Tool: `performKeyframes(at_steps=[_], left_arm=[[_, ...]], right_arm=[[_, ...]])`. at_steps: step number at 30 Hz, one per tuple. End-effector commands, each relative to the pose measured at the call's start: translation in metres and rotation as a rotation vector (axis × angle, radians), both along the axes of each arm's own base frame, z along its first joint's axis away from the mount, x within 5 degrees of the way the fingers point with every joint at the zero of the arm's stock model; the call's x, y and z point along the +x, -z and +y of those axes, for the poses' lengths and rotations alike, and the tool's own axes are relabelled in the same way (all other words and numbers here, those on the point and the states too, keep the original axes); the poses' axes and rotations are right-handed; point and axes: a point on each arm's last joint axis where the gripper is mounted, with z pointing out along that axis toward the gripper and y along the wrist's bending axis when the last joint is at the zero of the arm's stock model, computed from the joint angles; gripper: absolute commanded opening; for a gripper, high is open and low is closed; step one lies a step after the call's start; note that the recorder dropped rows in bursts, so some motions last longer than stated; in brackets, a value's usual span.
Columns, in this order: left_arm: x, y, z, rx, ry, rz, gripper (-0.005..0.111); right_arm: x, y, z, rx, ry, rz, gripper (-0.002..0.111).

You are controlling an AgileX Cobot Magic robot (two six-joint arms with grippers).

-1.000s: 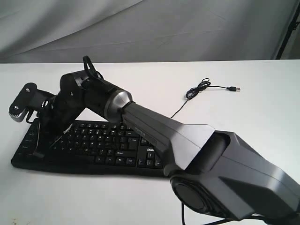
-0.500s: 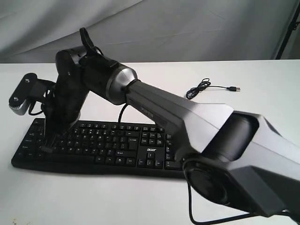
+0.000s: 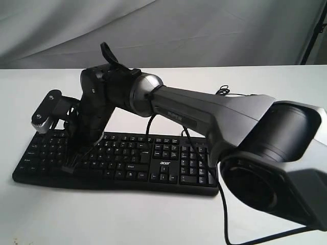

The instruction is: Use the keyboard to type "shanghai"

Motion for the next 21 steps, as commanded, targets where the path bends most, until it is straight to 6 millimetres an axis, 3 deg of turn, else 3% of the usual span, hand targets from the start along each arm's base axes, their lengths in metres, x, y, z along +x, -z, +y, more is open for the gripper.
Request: performKeyframes(at_steps=[1,7,21], left_arm=[[0.000,0.001,0.000,0.000,0.004,-0.004,0.000],[0.000,0.001,0.000,0.000,0.004,-0.004,0.000],[0.000,0.001,0.000,0.000,0.004,-0.004,0.000]], right_arm=[[0.003,-0.005,0.000,0.043,0.021,-0.023,0.000],[0.004,0.007,-0.006,0.027,0.035,-0.003,0.000],[0.007,0.006,-0.005,0.048,0.045,-0.008,0.000]])
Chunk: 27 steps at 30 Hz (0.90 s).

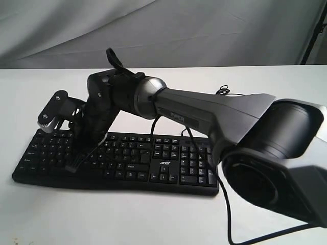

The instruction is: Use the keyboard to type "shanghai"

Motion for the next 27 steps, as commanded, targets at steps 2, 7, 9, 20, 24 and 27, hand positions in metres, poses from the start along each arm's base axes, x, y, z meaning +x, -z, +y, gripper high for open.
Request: performKeyframes(at_steps=[2,7,9,20,24,27], left_arm=[[0.000,0.001,0.000,0.000,0.004,-0.004,0.000],[0.000,0.001,0.000,0.000,0.004,-0.004,0.000],[0.000,0.001,0.000,0.000,0.004,-0.004,0.000],[0.000,0.001,0.000,0.000,0.004,-0.004,0.000],[0.000,0.001,0.000,0.000,0.004,-0.004,0.000],[0.000,0.001,0.000,0.000,0.004,-0.004,0.000]], right_arm=[[0.000,-0.002,-0.002,0.020,0.014,0.011,0.000],[0.001,0.001,-0.002,0.018,0.012,0.012,0.000],[0.001,0.002,-0.001,0.019,0.013,0.011,0.000],[0.001,0.009,-0.001,0.011,0.014,0.021,0.000],[0.002,0.010,-0.002,0.009,0.018,0.028,0.000],[0.002,0.004,-0.003,0.013,0.014,0.017,0.000]])
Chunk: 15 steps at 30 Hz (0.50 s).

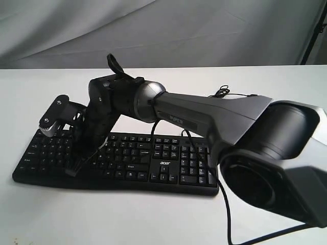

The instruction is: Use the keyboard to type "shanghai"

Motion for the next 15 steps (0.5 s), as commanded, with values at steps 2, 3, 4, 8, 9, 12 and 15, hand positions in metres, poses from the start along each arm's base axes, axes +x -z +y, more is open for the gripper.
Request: performKeyframes(at_steps=[2,3,4,8,9,12,15], left_arm=[[0.000,0.001,0.000,0.000,0.004,-0.004,0.000],[0.000,0.001,0.000,0.000,0.004,-0.004,0.000],[0.000,0.001,0.000,0.000,0.004,-0.004,0.000],[0.000,0.001,0.000,0.000,0.004,-0.004,0.000],[0.000,0.001,0.000,0.000,0.004,-0.004,0.000],[0.000,0.001,0.000,0.000,0.004,-0.004,0.000],[0.000,0.001,0.000,0.000,0.004,-0.004,0.000]], right_arm=[[0.004,-0.014,-0.004,0.014,0.001,-0.031,0.000],[0.005,-0.018,-0.004,0.018,0.000,-0.042,0.000],[0.005,-0.020,-0.004,0.020,0.000,-0.053,0.000],[0.005,-0.035,0.004,0.057,-0.019,-0.105,0.000],[0.004,-0.041,0.009,0.085,-0.026,-0.133,0.000],[-0.001,-0.047,0.026,0.147,-0.039,-0.178,0.000],[0.001,-0.041,0.041,0.190,-0.044,-0.151,0.000]])
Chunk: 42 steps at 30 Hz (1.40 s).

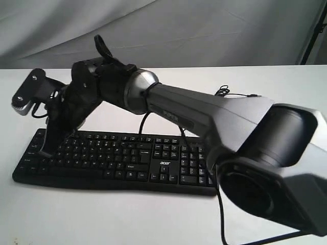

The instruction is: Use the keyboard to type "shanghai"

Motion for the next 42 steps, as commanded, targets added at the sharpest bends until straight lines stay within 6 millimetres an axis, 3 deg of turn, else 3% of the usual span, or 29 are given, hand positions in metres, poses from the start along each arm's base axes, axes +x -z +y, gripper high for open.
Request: performKeyframes(at_steps=[1,9,30,42], left_arm=[[0.000,0.001,0.000,0.000,0.004,-0.004,0.000],[0.000,0.001,0.000,0.000,0.004,-0.004,0.000],[0.000,0.001,0.000,0.000,0.004,-0.004,0.000],[0.000,0.001,0.000,0.000,0.004,-0.004,0.000]], right_arm=[[-0.001,0.010,0.018,0.036,-0.026,0.017,0.000],[0.002,0.025,0.037,0.106,-0.027,0.048,0.000],[0.003,0.057,0.041,0.141,0.007,0.106,0.000],[0.003,0.064,0.040,0.107,0.006,0.109,0.000]])
